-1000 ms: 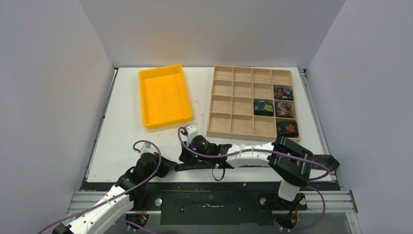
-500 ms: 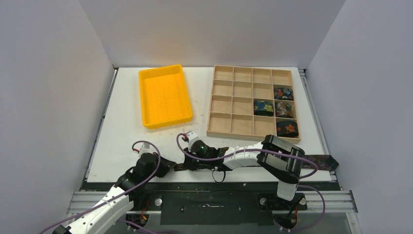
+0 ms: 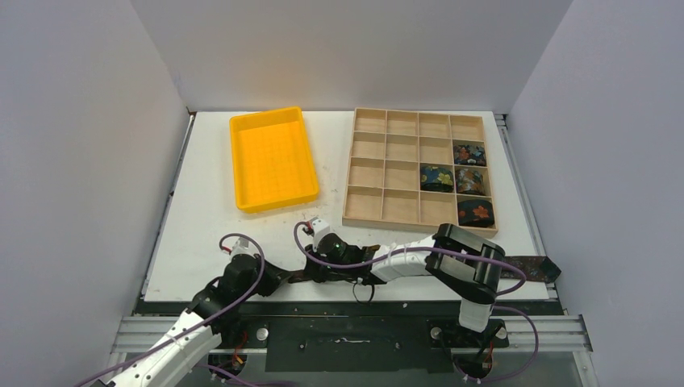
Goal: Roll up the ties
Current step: Roll the tie at the center of the board.
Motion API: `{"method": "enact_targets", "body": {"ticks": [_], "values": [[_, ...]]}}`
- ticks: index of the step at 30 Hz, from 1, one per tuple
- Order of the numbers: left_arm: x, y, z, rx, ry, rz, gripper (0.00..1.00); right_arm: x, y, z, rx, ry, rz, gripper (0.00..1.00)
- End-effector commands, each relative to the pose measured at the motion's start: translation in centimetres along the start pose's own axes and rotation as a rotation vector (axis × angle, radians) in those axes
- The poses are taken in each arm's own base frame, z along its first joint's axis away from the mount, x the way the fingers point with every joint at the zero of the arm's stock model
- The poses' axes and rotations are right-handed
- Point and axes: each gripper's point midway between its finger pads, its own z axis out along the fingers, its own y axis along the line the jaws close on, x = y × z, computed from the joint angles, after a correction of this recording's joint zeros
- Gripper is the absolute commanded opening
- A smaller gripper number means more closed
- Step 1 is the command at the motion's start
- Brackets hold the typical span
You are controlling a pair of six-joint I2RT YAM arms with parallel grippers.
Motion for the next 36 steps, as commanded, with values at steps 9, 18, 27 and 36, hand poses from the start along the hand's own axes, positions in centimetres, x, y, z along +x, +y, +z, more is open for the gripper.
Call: {"method": "enact_targets", "body": {"ticks": [9,18,27,36], "values": [[1.8,7.0,1.1,-0.234,0.049,-0.004,0.0,4.3,-4.1,-0.8,0.129,0.101,-0.017,0.05],[1.1,7.6,1.1,-0.306,-0.007,-0.024,0.0,2.4,-2.7,-1.4,0.088,0.065,-0.032,0.06],[-0.1,3.6,-0.1,-0.168,-0.041,-0.006,0.0,-5.0,-0.3,-3.7,0.069,-0.084,-0.051,0.14],[-2.8,1.0,-1.5,-0.125,-0.151,0.073,0.49,-2.8,0.1,-3.5,0.067,-0.037,-0.069,0.05]]}}
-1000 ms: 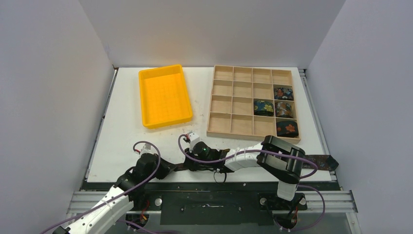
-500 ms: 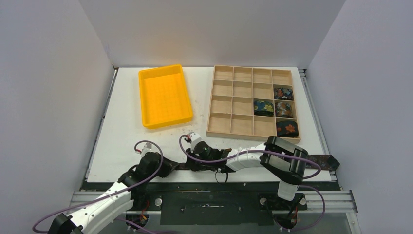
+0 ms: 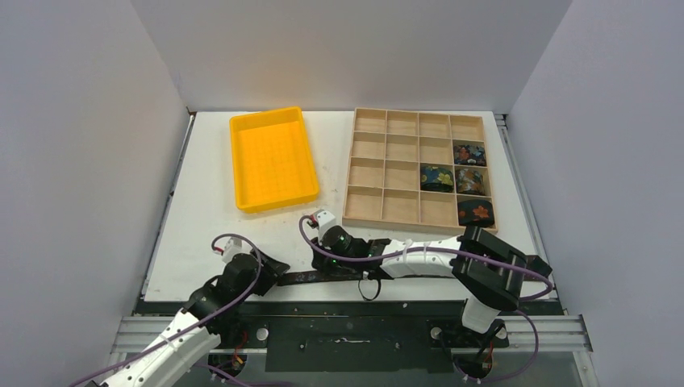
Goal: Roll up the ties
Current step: Roll the tie at the center of the board.
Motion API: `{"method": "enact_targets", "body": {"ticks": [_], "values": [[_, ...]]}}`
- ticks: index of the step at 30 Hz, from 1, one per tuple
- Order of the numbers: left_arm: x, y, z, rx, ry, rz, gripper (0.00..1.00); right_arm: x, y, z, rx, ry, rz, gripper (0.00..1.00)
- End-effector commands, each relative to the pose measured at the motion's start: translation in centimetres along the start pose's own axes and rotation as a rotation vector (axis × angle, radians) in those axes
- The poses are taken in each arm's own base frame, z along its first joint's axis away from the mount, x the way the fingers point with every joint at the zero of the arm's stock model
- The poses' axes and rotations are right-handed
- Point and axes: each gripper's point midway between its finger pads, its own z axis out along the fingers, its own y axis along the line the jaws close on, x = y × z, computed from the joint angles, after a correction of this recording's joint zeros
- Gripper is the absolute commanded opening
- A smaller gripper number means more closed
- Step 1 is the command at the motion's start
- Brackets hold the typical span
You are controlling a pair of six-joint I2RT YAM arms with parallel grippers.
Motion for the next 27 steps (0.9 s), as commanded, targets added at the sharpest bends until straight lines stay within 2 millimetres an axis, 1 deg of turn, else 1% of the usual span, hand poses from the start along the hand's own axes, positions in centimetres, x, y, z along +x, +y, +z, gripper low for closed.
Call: {"method": "enact_targets", "body": {"ticks": [1,2,3,4,5,6,8,10,12,13,15,18,19,20,24,27], "values": [[-1.4,-0.1,-0.6,-0.019,-0.064,0.054,0.62,-0.1,1.1,-0.2,-0.013,-0.013,-0.02,0.05],[-1.6,-0.4,-0.6,-0.01,-0.071,0.044,0.74,0.1,1.3,-0.2,-0.016,-0.012,-0.023,0.05],[-1.7,-0.6,-0.7,0.0,-0.078,0.034,0.93,0.2,1.6,-0.2,-0.017,-0.013,-0.025,0.05],[-1.9,-0.9,-0.8,0.013,-0.085,0.028,0.98,0.3,1.8,-0.2,-0.017,-0.016,-0.028,0.05],[-2.0,-1.3,-0.9,0.03,-0.088,0.026,0.97,0.4,2.1,-0.4,-0.021,-0.018,-0.031,0.05],[-2.0,-1.7,-1.0,0.05,-0.09,0.035,0.97,0.1,2.0,-0.5,-0.002,-0.037,-0.035,0.05],[-2.3,-2.2,-1.3,0.073,-0.099,0.038,0.96,-0.2,2.5,-0.8,0.001,-0.057,-0.047,0.05],[-2.4,-2.4,-1.6,0.088,-0.106,0.039,0.97,-0.3,3.0,-0.8,-0.008,-0.061,-0.057,0.05],[-2.5,-2.1,-1.7,0.076,-0.113,0.03,1.0,0.2,2.7,-0.3,0.008,-0.036,-0.061,0.05],[-2.6,-1.9,-1.8,0.069,-0.114,0.028,1.0,0.6,2.4,0.0,0.018,-0.026,-0.058,0.05],[-2.6,-1.7,-1.9,0.059,-0.114,0.031,0.95,1.4,1.4,0.3,0.039,-0.008,-0.039,0.05],[-2.4,-1.4,-2.0,0.046,-0.103,0.044,0.95,3.0,-0.5,0.4,0.072,0.019,-0.013,0.05],[-2.3,-1.3,-2.0,0.045,-0.1,0.048,0.95,3.9,-1.4,0.4,0.089,0.036,-0.003,0.05],[-2.3,-1.3,-1.9,0.042,-0.099,0.051,0.95,4.4,-2.0,0.4,0.099,0.045,0.007,0.05],[-2.1,-1.0,-1.5,0.029,-0.093,0.058,0.96,5.9,-4.3,-0.1,0.145,0.07,0.037,0.05],[-2.0,-1.0,-1.3,0.025,-0.086,0.067,0.97,6.8,-5.9,-0.9,0.182,0.076,0.059,0.05]]}}
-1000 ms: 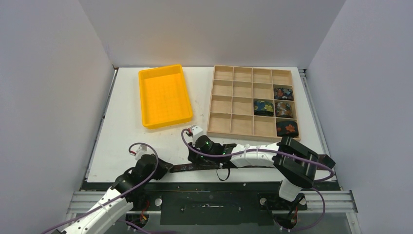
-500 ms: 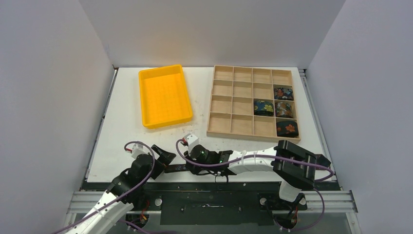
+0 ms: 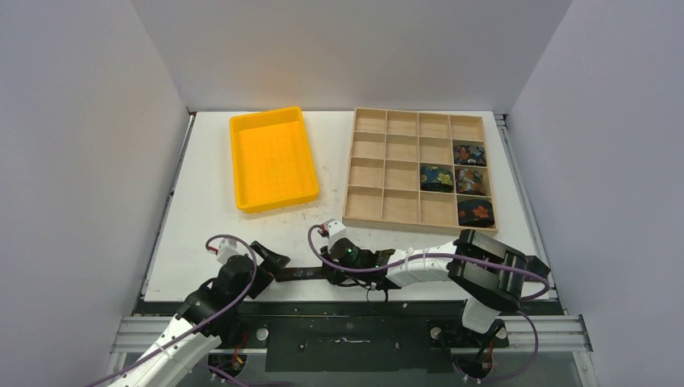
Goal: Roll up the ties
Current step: Roll the tie at the center of the board.
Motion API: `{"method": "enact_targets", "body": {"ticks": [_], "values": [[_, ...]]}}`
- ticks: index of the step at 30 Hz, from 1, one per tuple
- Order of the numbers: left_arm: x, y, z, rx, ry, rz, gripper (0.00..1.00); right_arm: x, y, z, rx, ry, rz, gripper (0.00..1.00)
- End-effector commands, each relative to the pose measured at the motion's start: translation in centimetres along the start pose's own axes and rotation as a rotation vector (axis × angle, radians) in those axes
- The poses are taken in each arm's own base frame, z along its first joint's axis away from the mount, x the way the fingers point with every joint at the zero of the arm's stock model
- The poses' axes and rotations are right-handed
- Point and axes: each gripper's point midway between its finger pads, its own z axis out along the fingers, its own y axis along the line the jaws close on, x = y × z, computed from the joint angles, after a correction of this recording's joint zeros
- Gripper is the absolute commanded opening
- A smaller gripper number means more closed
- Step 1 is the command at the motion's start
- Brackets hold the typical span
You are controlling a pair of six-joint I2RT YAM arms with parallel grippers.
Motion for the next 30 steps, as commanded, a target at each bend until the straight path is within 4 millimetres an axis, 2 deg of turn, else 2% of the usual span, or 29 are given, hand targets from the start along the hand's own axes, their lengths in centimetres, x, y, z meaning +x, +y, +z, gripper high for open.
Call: {"method": "enact_targets", "body": {"ticks": [1,5,9,13,17,20,23,26,30], "values": [[-0.2,-0.1,0.1,-0.013,-0.002,0.036,0.97,3.1,-4.6,-1.1,0.131,0.058,0.03,0.05],[0.0,-0.2,0.5,-0.015,0.003,0.052,0.97,3.9,-6.4,-2.3,0.159,0.053,0.058,0.05],[0.2,-0.3,0.9,-0.019,0.012,0.068,0.97,3.0,-6.7,-3.6,0.156,0.016,0.053,0.05],[0.4,-0.4,1.1,-0.018,0.026,0.081,0.96,-0.1,-5.4,-4.8,0.13,-0.051,0.037,0.05],[1.5,-0.7,1.5,0.023,0.07,0.085,0.91,-3.5,-2.9,-5.4,0.056,-0.11,0.024,0.05],[2.5,-1.3,1.7,0.08,0.113,0.089,0.83,-4.9,-1.2,-5.1,0.014,-0.115,0.006,0.05],[3.3,-2.0,1.8,0.125,0.152,0.099,0.72,-5.5,-0.1,-4.0,-0.019,-0.104,0.001,0.05],[3.8,-2.0,1.8,0.129,0.179,0.119,0.61,-5.3,1.7,-3.0,-0.069,-0.077,-0.016,0.05],[4.2,-1.6,2.0,0.115,0.201,0.136,0.52,-4.5,2.1,-1.6,-0.078,-0.044,-0.017,0.05]]}}
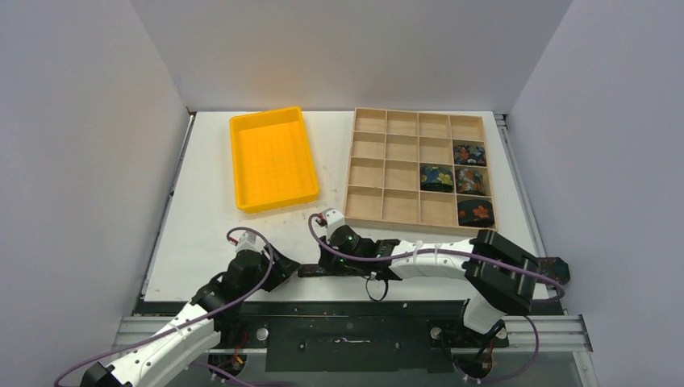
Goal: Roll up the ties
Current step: Roll the tie at the center of the board.
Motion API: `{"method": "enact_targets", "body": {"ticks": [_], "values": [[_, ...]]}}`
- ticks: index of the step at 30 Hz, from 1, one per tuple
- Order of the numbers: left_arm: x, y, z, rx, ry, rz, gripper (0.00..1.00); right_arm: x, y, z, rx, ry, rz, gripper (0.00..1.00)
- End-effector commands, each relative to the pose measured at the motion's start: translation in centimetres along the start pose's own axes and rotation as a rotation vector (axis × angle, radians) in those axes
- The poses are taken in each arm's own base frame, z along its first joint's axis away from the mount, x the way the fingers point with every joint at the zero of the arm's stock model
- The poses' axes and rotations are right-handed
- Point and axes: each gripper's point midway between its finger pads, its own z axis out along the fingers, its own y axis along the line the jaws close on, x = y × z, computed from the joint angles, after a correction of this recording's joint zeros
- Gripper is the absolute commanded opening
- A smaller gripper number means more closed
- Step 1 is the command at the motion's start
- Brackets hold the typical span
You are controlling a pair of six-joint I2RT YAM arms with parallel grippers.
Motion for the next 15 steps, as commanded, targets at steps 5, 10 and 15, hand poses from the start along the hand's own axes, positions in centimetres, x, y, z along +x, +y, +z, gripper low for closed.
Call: {"method": "enact_targets", "body": {"ticks": [5,10,15], "values": [[1.3,0.4,0.5,0.01,0.061,0.047,0.5,1.1,1.1,1.8,-0.042,0.038,-0.01,0.05],[1.5,0.8,0.8,0.002,0.068,0.056,0.5,2.7,0.2,2.2,-0.017,0.072,-0.009,0.05],[1.6,1.0,1.0,0.0,0.069,0.06,0.46,4.2,-0.9,2.3,0.009,0.093,0.004,0.05]]}}
